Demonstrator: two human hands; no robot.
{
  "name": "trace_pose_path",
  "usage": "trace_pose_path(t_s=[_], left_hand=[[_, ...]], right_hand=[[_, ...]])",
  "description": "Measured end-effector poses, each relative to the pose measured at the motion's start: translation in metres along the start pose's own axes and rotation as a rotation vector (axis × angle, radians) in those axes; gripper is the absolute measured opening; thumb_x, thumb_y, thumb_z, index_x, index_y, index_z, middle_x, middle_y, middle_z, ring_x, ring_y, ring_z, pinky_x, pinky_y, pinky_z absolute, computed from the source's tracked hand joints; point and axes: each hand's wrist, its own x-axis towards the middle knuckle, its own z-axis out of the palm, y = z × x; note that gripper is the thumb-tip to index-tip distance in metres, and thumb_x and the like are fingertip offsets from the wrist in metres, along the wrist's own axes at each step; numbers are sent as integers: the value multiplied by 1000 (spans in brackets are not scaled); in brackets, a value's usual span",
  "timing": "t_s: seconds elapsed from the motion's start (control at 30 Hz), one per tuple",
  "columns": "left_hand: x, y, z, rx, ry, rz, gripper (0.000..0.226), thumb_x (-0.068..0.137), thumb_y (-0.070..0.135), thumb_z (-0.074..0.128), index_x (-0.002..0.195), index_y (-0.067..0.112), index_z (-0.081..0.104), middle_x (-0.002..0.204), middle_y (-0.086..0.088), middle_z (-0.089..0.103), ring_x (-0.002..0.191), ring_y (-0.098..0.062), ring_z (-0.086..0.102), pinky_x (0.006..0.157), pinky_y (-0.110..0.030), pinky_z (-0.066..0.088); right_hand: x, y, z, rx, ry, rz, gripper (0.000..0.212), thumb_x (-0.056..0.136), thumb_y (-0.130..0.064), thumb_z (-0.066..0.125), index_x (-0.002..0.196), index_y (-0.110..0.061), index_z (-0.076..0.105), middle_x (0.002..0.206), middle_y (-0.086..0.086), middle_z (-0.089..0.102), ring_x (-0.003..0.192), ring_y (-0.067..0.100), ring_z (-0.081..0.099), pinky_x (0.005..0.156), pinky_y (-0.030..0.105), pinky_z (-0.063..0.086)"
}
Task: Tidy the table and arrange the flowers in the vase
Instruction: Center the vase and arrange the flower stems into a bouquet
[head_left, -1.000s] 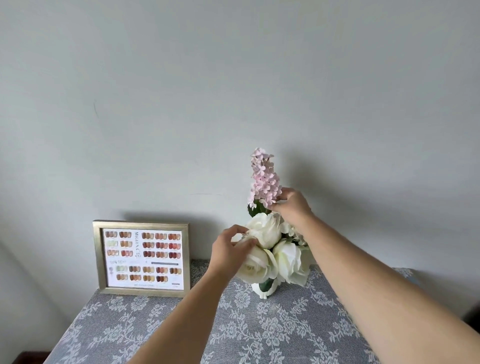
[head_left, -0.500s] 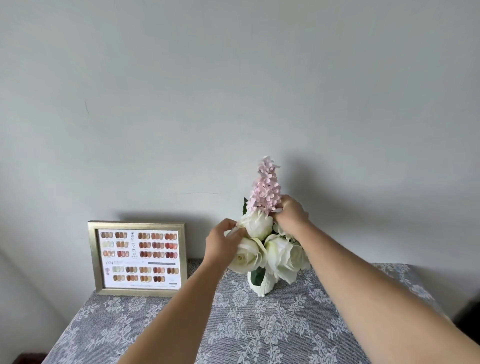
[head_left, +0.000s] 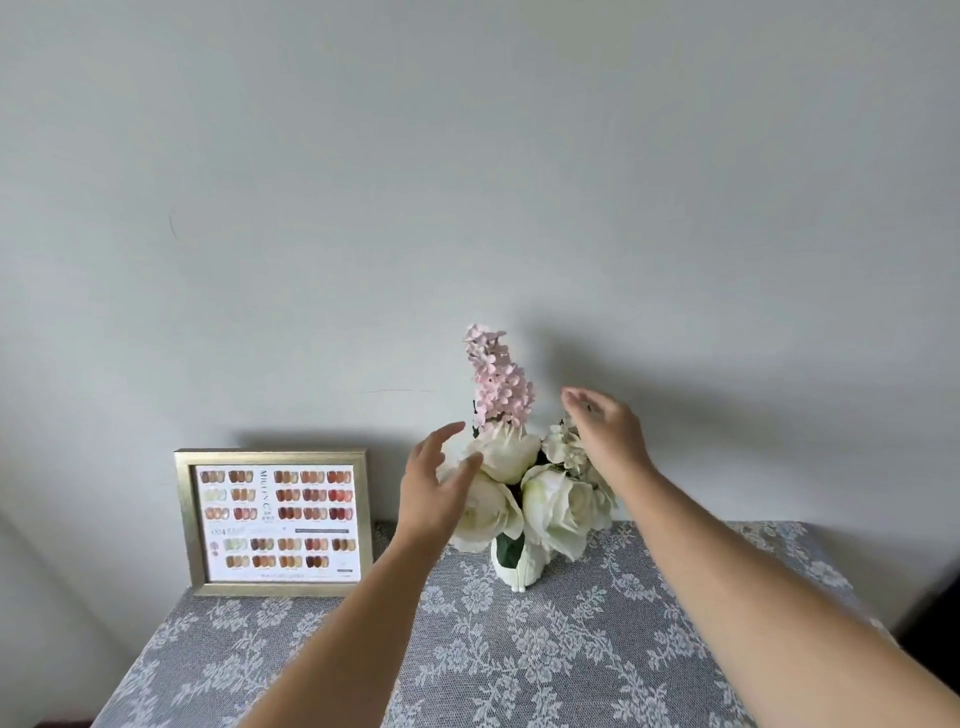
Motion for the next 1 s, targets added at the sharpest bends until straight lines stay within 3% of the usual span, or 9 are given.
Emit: trace_pose_path(t_s=[0.13,0.37,0.47,0.53,0.63,0.77,0.83,0.9,1.0], left_hand=[[-11,-4,8,215,-46,126,53,75,40,71,123,40,50,127,8,47,111,-4,45,93,-25,35],[0,-1,17,300,-88,103,49,82,26,66,127,36,50,130,4,53,107,-2,43,91,-20,30],[1,0,13,295,-95,116,51,81,29,67,128,37,49,130,5,52,110,-5,47,90,-20,31],[-1,0,10,296,-84,132,57,79,34,69,131,39,46,132,6,50,111,-5,46,91,-21,32],[-8,-5,4,376,-53,182,68,76,46,70,136,40,37,141,5,41,124,-11,41,95,-24,33],[-26,-15,3,437,-32,191,75,73,61,60,137,50,24,152,9,22,135,-13,29,96,-28,29],[-31,-19,6,426,-81,175,77,74,56,63,139,51,21,154,10,18,137,-15,27,96,-29,29],[-32,-20,10,402,-111,154,77,78,45,66,140,49,20,154,8,20,136,-17,29,98,-30,31],[-31,-16,14,373,-122,157,74,82,29,65,141,46,23,150,7,30,133,-19,36,105,-37,35]], right_hand=[[-28,15,7,114,27,-4,28,89,-34,54,115,-26,59,116,-8,60,105,9,56,90,28,45],[-35,15,19,23,-67,-122,28,87,-21,58,116,-21,61,118,-3,62,99,5,58,76,5,40],[-36,15,15,20,-42,-121,34,88,-23,58,121,-22,58,129,1,55,117,11,51,99,28,41],[-38,17,9,-17,-8,-151,40,88,-27,57,127,-21,52,131,2,52,122,18,46,102,41,39],[-49,21,4,-135,53,-126,60,85,-43,56,139,-28,34,148,1,31,136,19,25,111,42,26],[-76,31,12,-102,76,-116,72,83,-53,50,143,-37,14,155,-3,7,141,15,8,112,37,17],[-85,33,18,-28,26,-111,76,79,-58,47,143,-39,11,155,-5,0,141,15,4,109,33,24],[-88,32,23,60,-25,-73,77,78,-57,48,143,-41,11,155,-9,-3,142,14,1,104,39,36],[-88,31,29,-63,-5,-129,72,81,-60,42,143,-42,8,155,-7,-1,142,15,2,113,41,19]])
